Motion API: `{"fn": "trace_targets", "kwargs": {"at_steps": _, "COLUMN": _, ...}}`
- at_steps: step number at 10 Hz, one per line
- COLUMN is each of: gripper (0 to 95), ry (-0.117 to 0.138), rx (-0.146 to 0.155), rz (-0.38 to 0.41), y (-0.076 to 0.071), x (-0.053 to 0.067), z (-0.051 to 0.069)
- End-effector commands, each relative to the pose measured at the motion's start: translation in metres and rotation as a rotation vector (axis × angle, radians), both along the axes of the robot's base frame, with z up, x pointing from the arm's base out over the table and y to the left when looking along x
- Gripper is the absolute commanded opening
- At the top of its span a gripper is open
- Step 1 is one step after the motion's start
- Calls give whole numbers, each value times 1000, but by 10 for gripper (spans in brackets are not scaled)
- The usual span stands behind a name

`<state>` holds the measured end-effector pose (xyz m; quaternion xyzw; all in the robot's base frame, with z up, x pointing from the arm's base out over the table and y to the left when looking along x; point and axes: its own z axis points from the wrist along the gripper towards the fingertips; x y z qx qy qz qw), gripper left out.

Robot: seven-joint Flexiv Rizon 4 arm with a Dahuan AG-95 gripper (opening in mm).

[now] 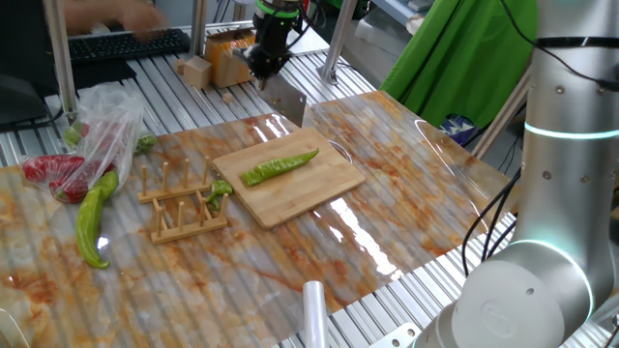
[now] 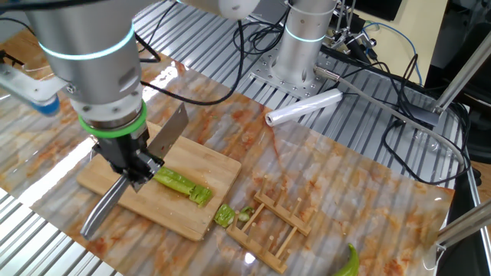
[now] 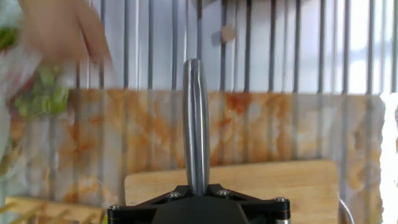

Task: Chop the chili peppers

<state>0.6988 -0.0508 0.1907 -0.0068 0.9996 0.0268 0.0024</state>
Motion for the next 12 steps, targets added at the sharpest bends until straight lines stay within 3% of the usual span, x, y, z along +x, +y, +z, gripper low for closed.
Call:
{"fn": "trace_targets", "kwargs": {"at_steps": 1, "gripper": 0, "ry": -12, "rx": -7, "rz": 1, "y": 1, "x": -18, "z": -1}}
{"fn": "trace_targets", "kwargs": {"at_steps": 2, "gripper": 0, "ry": -12, "rx": -7, "rz": 11, "y": 2, "x": -18, "z": -1}}
{"fn": "trace_targets", "kwargs": {"at_steps": 6, "gripper": 0, "ry": -62, "rx": -3, "rz": 29, "y": 12, "x": -28, "z": -9}}
{"fn": "trace_targets", "kwargs": {"at_steps": 7, "gripper": 0, "ry": -83, "rx": -14, "rz": 36, "y": 17, "x": -34, "z": -13}}
{"fn": "trace_targets", "kwargs": {"at_steps": 10, "gripper": 0, "ry": -97, "rx": -11, "rz": 40, "y": 23, "x": -42, "z": -21}}
{"fn": "trace_targets", "kwargs": {"at_steps": 12, "gripper": 0, "ry": -116, "rx": -19, "rz": 38, "y": 25, "x": -54, "z": -35}}
